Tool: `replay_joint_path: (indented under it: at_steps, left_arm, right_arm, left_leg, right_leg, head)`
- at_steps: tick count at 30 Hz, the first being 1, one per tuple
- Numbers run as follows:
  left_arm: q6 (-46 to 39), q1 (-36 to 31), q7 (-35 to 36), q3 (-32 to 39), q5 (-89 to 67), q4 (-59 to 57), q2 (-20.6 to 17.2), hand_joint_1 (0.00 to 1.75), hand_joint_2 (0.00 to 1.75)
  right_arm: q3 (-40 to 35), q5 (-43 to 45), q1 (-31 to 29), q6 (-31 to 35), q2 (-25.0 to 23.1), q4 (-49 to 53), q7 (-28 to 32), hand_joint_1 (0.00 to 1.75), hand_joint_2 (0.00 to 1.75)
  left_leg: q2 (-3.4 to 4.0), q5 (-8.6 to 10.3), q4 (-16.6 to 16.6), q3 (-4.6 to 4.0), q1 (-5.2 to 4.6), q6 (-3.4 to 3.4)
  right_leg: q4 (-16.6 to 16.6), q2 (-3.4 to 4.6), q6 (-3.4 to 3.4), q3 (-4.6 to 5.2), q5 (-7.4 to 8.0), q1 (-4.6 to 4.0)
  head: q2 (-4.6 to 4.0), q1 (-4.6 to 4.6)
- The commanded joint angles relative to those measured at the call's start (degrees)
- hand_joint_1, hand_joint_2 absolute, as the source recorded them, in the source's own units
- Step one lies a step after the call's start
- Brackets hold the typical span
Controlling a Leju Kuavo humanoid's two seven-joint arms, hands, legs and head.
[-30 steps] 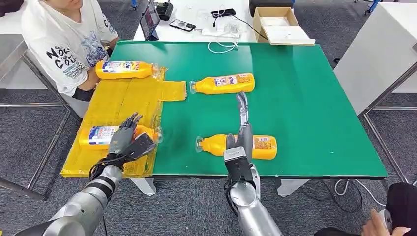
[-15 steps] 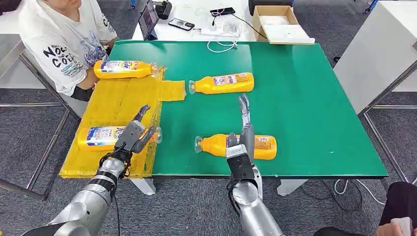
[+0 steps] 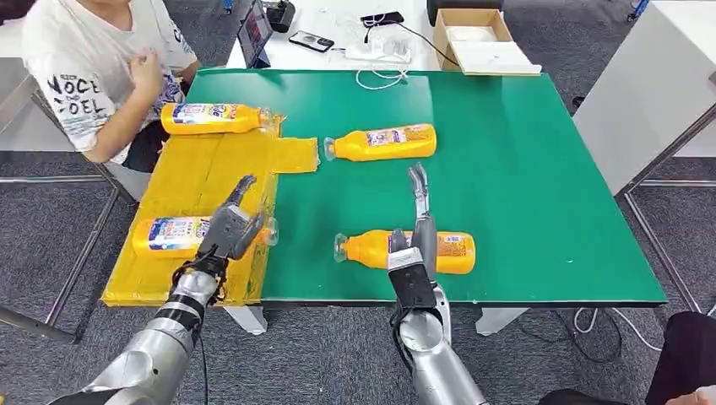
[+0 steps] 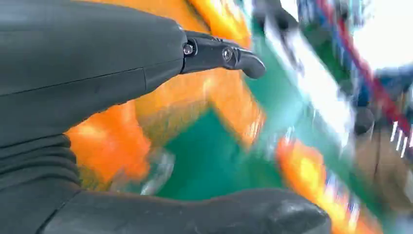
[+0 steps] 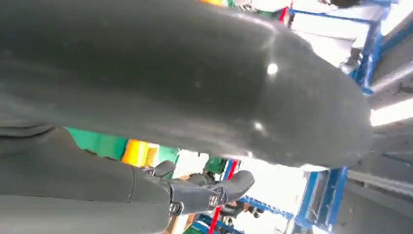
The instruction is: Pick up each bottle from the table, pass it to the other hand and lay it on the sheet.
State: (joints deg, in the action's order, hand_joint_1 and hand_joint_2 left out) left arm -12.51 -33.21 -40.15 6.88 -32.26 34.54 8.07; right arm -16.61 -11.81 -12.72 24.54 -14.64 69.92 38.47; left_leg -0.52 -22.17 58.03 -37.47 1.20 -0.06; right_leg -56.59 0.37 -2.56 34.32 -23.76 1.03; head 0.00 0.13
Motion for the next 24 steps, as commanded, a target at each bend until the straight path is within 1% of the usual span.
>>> replay_joint_path:
  at_steps: [1, 2, 3, 4, 5, 7, 9, 10, 11, 12, 15, 16, 17, 19, 20, 24]
  left_arm:
    - [-15.75, 7.7, 0.15, -7.57, 21.66, 25.17, 0.45, 0.0, 1.75]
    - [-18.66, 9.07, 0.15, -8.86, 20.39, 27.85, -0.04, 0.0, 1.75]
    - [-19.81, 10.06, 0.15, -9.34, 20.18, 29.01, -0.07, 0.0, 1.75]
    - [-21.41, 10.94, 0.15, -9.95, 19.13, 30.6, -0.19, 0.0, 1.75]
    - [-23.25, 12.07, 0.15, -11.52, 18.38, 31.66, -0.67, 0.0, 1.75]
    - [-25.8, 13.28, 0.15, -13.11, 17.69, 32.99, -1.21, 0.0, 1.75]
    - [-25.8, 13.28, 0.15, -13.11, 17.69, 32.99, -1.21, 0.0, 1.75]
    - [-26.11, 13.52, 0.15, -14.02, 17.56, 33.25, -1.66, 0.0, 1.75]
    - [-26.96, 13.44, 0.15, -14.49, 17.13, 32.77, -1.82, 0.0, 1.75]
    - [-26.2, 13.39, 0.15, -14.52, 17.72, 32.46, -1.76, 0.0, 1.75]
    - [-27.35, 13.35, 0.15, -15.45, 16.56, 32.11, -1.99, 0.0, 1.75]
    - [-26.72, 13.24, 0.15, -15.52, 17.09, 31.87, -1.88, 0.0, 1.75]
    - [-26.99, 13.25, 0.15, -15.7, 16.92, 31.7, -1.82, 0.0, 1.75]
    - [-25.87, 13.26, 0.15, -15.78, 17.78, 31.21, -1.5, 0.0, 1.75]
    - [-25.73, 13.26, 0.15, -15.81, 17.85, 30.88, -1.3, 0.0, 1.75]
    - [-24.96, 13.02, 0.15, -16.4, 17.87, 29.36, -0.97, 0.0, 1.75]
  right_arm:
    - [-3.9, -11.46, -7.89, -6.79, 7.48, -13.6, -13.21, 0.0, 1.75]
    - [-3.81, -12.92, -9.93, -9.32, 9.68, -15.69, -15.49, 0.0, 1.75]
    - [-2.58, -13.52, -11.44, -10.86, 11.52, -17.01, -17.17, 0.0, 1.75]
    - [-3.19, -14.89, -12.73, -13.48, 13.24, -18.28, -19.36, 0.0, 1.75]
    - [-2.18, -15.47, -13.99, -15.37, 15.05, -18.71, -20.54, 0.0, 1.75]
    - [-2.53, -16.44, -15.93, -20.02, 17.6, -20.29, -22.63, 0.0, 1.75]
    - [-2.53, -16.44, -15.93, -20.02, 17.6, -20.29, -22.63, 0.0, 1.75]
    - [-2.52, -16.64, -16.45, -21.08, 18.11, -20.85, -23.05, 0.0, 1.75]
    - [-3.61, -17.35, -17.21, -23.65, 19.07, -21.73, -24.86, 0.0, 1.75]
    - [-4.0, -17.6, -17.69, -24.4, 19.84, -22.14, -25.16, 0.0, 1.75]
    - [-5.23, -17.98, -18.52, -27.03, 21.57, -23.77, -26.25, 0.0, 1.75]
    - [-5.14, -17.76, -18.58, -27.22, 21.93, -24.07, -26.28, 0.0, 1.75]
    - [-5.34, -17.83, -18.48, -27.45, 22.31, -24.39, -26.37, 0.0, 1.75]
    - [-6.12, -17.88, -17.92, -28.54, 23.21, -24.91, -26.56, 0.0, 1.75]
    - [-6.22, -17.79, -17.5, -28.68, 23.39, -24.98, -26.46, 0.0, 1.75]
    - [-7.31, -17.8, -16.51, -28.79, 24.34, -24.38, -26.43, 0.0, 1.75]
  left_leg:
    - [0.15, -0.12, 0.01, 0.23, 0.01, 0.09]
    - [0.08, -0.07, -0.02, 0.18, 0.0, 0.08]
    - [0.06, -0.02, -0.03, 0.1, 0.0, 0.07]
    - [0.09, -0.06, -0.02, 0.19, -0.01, 0.11]
    - [-0.04, -0.02, 0.0, 0.07, -0.01, 0.09]
    - [-0.08, -0.06, 0.02, 0.16, -0.06, 0.16]
    - [-0.01, -0.08, 0.03, 0.16, -0.07, 0.17]
    - [-0.05, -0.03, 0.01, 0.06, -0.1, 0.11]
    - [-0.04, -0.07, 0.02, 0.14, -0.12, 0.12]
    - [-0.02, -0.1, 0.04, 0.2, -0.16, 0.13]
    - [-0.04, -0.11, 0.04, 0.27, -0.18, 0.14]
    - [-0.01, -0.14, 0.03, 0.33, -0.19, 0.15]
    - [-0.08, -0.01, 0.02, 0.08, -0.17, 0.11]
    - [-0.08, -0.08, 0.03, 0.23, -0.17, 0.14]
    - [-0.16, -0.01, 0.02, 0.08, -0.14, 0.14]
    - [-0.06, -0.09, 0.02, 0.22, -0.14, 0.15]
  right_leg:
    - [0.06, 0.06, 0.11, -0.22, -0.06, -0.05]
    - [0.09, 0.02, 0.07, -0.19, -0.02, -0.04]
    - [0.09, 0.02, 0.04, -0.11, 0.02, -0.02]
    - [0.1, 0.02, 0.06, -0.21, -0.01, -0.02]
    - [0.06, -0.07, 0.04, -0.14, 0.0, -0.01]
    - [0.08, -0.12, 0.04, -0.26, -0.03, 0.02]
    - [0.07, -0.06, 0.05, -0.27, -0.03, 0.05]
    - [0.04, -0.08, 0.01, -0.15, 0.0, 0.14]
    - [0.05, -0.09, 0.03, -0.23, -0.02, 0.15]
    - [0.05, -0.08, 0.05, -0.3, -0.03, 0.13]
    - [0.03, -0.12, 0.09, -0.36, -0.07, 0.13]
    - [0.03, -0.11, 0.12, -0.41, -0.09, 0.13]
    - [0.04, -0.11, -0.02, -0.15, 0.02, 0.15]
    - [0.05, -0.15, 0.04, -0.32, -0.05, 0.13]
    - [0.06, -0.18, -0.03, -0.19, 0.01, 0.13]
    - [0.07, -0.13, 0.02, -0.31, -0.04, 0.11]
  head:
    - [0.0, 0.0]
    - [0.0, 0.0]
    - [0.0, -0.02]
    - [0.0, -0.02]
    - [0.0, 0.0]
    - [0.0, 0.02]
    - [0.0, 0.02]
    - [0.0, 0.0]
    - [0.0, 0.02]
    - [0.0, 0.02]
    - [0.0, -0.02]
    - [0.0, 0.0]
    - [0.0, -0.04]
    - [0.0, 0.0]
    - [0.0, 0.02]
    - [0.0, 0.0]
